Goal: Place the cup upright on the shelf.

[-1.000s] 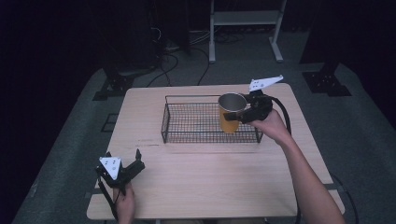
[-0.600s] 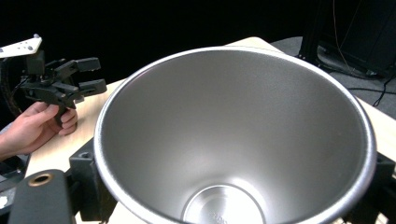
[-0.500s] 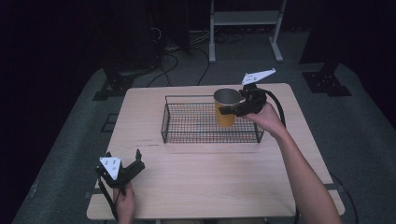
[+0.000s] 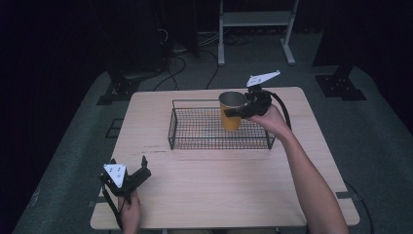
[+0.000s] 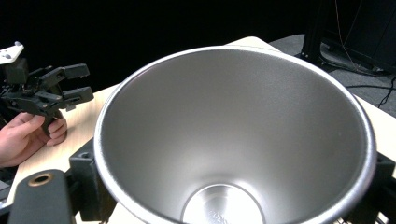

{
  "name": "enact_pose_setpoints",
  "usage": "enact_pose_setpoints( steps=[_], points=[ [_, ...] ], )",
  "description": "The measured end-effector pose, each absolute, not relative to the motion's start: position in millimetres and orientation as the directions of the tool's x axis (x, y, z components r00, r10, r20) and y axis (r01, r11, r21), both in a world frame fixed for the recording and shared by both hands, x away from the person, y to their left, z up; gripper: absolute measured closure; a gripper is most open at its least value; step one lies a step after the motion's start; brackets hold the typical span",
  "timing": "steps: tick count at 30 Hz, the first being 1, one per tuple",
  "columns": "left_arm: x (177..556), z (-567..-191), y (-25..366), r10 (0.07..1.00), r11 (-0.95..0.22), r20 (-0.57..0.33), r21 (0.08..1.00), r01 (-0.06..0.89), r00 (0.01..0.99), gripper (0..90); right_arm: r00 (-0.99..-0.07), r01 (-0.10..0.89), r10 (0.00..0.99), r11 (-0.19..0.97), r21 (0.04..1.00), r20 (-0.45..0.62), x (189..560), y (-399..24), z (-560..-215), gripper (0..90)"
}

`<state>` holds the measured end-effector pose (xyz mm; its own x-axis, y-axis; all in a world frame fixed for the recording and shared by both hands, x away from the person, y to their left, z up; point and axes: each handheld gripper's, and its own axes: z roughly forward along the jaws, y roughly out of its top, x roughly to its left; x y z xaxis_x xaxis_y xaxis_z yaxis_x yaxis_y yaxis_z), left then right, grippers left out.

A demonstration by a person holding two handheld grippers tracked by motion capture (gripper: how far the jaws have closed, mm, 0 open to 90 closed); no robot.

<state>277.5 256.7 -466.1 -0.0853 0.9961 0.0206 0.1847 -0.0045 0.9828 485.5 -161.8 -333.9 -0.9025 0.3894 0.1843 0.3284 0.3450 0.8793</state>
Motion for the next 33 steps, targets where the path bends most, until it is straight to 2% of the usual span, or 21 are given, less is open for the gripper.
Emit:
enact_pose_setpoints(
  steps=[17,33],
  points=[
    [277.8,-466.2,256.5,0.996,-0.005,0.021,0.983,0.184,-0.085,0.0,-0.909,0.323,0.379,0.380,0.867,0.173,502.3,-142.3,-325.5,12.8],
    [277.7,-466.2,256.5,0.996,-0.006,0.022,0.983,0.184,-0.084,0.0,-0.901,0.360,0.383,0.399,0.843,0.204,521.9,-133.8,-356.9,12.8]
  ],
)
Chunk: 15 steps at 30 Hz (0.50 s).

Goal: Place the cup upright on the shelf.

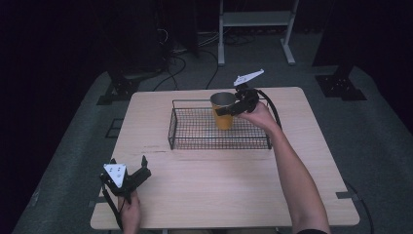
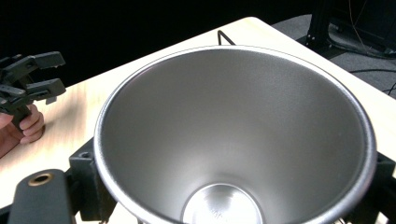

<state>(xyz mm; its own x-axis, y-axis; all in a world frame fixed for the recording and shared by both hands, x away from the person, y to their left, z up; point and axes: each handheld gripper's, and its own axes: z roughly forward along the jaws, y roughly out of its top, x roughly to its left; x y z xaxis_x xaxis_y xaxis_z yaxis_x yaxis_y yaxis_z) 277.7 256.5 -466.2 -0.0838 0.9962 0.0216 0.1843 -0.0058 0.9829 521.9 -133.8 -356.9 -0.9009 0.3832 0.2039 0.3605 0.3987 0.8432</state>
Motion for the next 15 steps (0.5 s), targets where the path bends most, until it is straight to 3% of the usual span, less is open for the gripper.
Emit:
enact_pose_setpoints(
  steps=[15],
  points=[
    [277.6,-466.2,256.2,0.996,-0.010,0.025,0.983,0.184,-0.081,0.0,-0.894,0.392,0.387,0.426,0.816,0.227,530.0,-125.7,-379.8,12.7]
  ],
)
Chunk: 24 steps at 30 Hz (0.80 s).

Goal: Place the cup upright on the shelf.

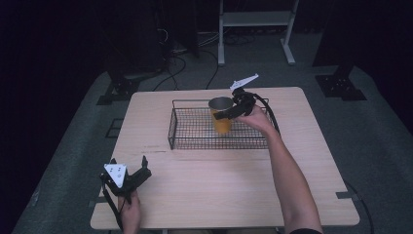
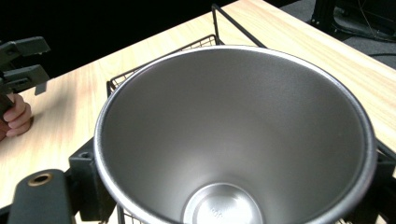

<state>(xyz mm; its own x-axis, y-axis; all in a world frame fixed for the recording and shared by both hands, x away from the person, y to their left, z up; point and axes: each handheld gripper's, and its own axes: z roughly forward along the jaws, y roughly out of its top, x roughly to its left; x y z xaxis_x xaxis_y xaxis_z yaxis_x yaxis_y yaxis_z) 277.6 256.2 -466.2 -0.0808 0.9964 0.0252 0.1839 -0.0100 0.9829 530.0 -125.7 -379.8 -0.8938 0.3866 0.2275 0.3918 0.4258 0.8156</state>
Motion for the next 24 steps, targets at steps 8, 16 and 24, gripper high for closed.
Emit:
enact_pose_setpoints(
  steps=[8,16,24],
  points=[
    [277.6,-466.2,256.3,0.996,-0.010,0.025,0.983,0.184,-0.081,0.0,-0.884,0.413,0.402,0.432,0.802,0.238,530.9,-126.9,-398.9,12.7],
    [277.7,-466.2,256.5,0.996,-0.008,0.023,0.983,0.183,-0.081,0.0,-0.883,0.414,0.410,0.449,0.792,0.229,531.9,-126.2,-406.7,12.6],
    [277.9,-466.3,256.6,0.996,-0.006,0.022,0.983,0.183,-0.082,0.0,-0.880,0.413,0.426,0.464,0.784,0.212,532.5,-131.1,-417.6,12.6]
  ],
)
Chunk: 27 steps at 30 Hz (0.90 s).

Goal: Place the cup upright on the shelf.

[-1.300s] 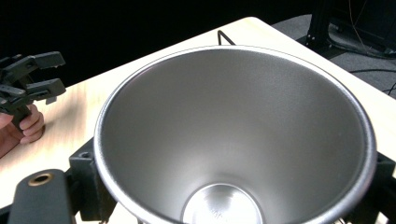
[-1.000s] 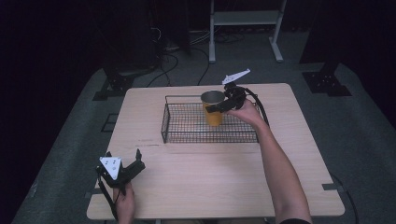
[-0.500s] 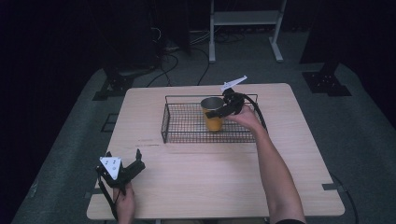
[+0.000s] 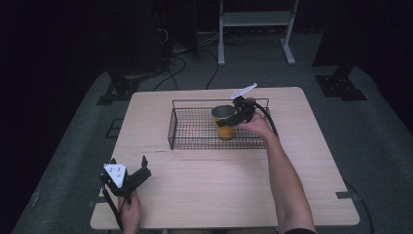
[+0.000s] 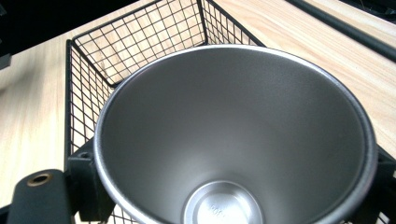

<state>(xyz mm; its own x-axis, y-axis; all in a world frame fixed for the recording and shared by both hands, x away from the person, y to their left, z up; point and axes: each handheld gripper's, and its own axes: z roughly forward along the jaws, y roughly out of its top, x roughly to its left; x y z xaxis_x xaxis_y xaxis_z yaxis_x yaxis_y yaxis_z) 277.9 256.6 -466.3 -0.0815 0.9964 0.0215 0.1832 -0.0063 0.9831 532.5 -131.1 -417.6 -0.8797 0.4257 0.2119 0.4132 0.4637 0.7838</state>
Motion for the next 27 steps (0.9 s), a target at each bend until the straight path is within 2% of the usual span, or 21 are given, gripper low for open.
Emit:
enact_pose_setpoints(
  steps=[18,27],
  points=[
    [277.8,-466.2,256.4,0.996,-0.008,0.024,0.983,0.184,-0.082,0.0,-0.892,0.384,0.413,0.478,0.790,0.184,528.7,-133.5,-417.3,10.8],
    [277.9,-466.2,256.2,0.996,-0.011,0.027,0.983,0.185,-0.082,0.0,-0.892,0.383,0.421,0.504,0.774,0.168,526.4,-132.6,-415.7,4.0]
  ],
)
